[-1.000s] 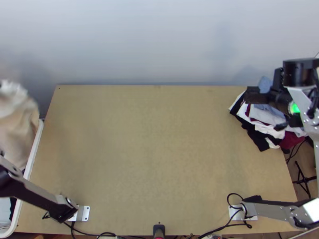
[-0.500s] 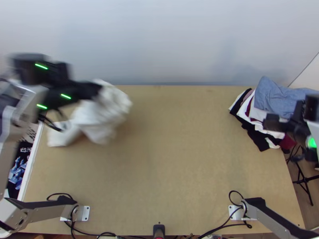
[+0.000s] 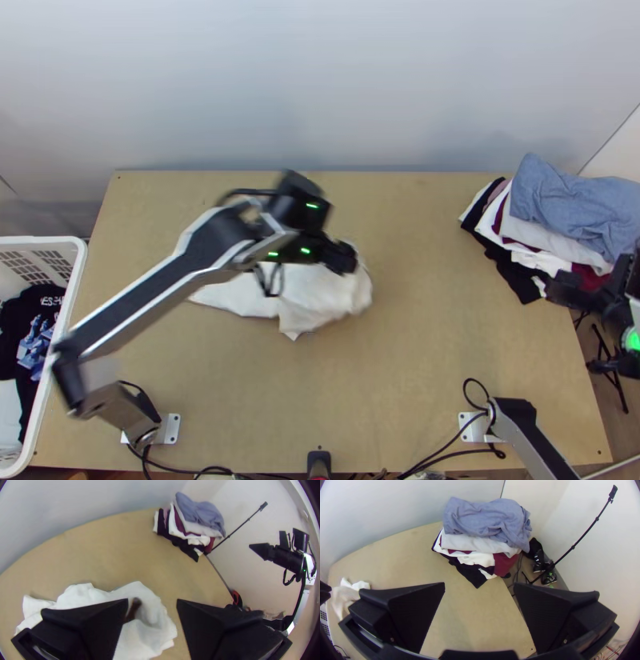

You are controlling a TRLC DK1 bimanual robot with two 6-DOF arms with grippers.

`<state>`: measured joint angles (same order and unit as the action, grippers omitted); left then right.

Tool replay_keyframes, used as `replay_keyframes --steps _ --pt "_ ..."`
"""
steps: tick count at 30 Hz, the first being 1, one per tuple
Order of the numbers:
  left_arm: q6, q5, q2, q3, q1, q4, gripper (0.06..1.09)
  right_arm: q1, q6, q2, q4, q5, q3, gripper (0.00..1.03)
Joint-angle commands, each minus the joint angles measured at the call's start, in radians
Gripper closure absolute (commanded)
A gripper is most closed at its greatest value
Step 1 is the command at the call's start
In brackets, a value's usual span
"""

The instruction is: Fold the t-shirt

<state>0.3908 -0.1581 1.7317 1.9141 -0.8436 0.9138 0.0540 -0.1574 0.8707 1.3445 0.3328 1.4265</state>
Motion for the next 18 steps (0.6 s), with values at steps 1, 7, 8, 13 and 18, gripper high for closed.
replay_keyframes --steps 1,7,8,13,18 --pt "-0.056 -0.050 0.150 0.154 -0.060 0.105 0.10 0.037 -0.002 -0.058 0.018 -0.012 -0.055 0.06" --pt "-0.222 -0.049 0.002 0.160 0.063 0.290 0.10 0.037 -0.018 -0.067 0.048 -0.120 -0.070 0.05" --pt "-0.270 -0.047 -0.024 0.152 0.103 0.344 0.11 0.030 -0.019 -0.068 0.059 -0.155 -0.072 0.05" --pt "-0.451 -0.058 -0.184 -0.101 0.382 0.490 0.11 -0.112 -0.005 -0.068 0.139 -0.235 -0.093 0.05" --pt "-0.552 -0.050 -0.316 -0.441 0.592 0.385 0.11 -0.217 0.007 0.005 0.131 -0.259 -0.176 0.05"
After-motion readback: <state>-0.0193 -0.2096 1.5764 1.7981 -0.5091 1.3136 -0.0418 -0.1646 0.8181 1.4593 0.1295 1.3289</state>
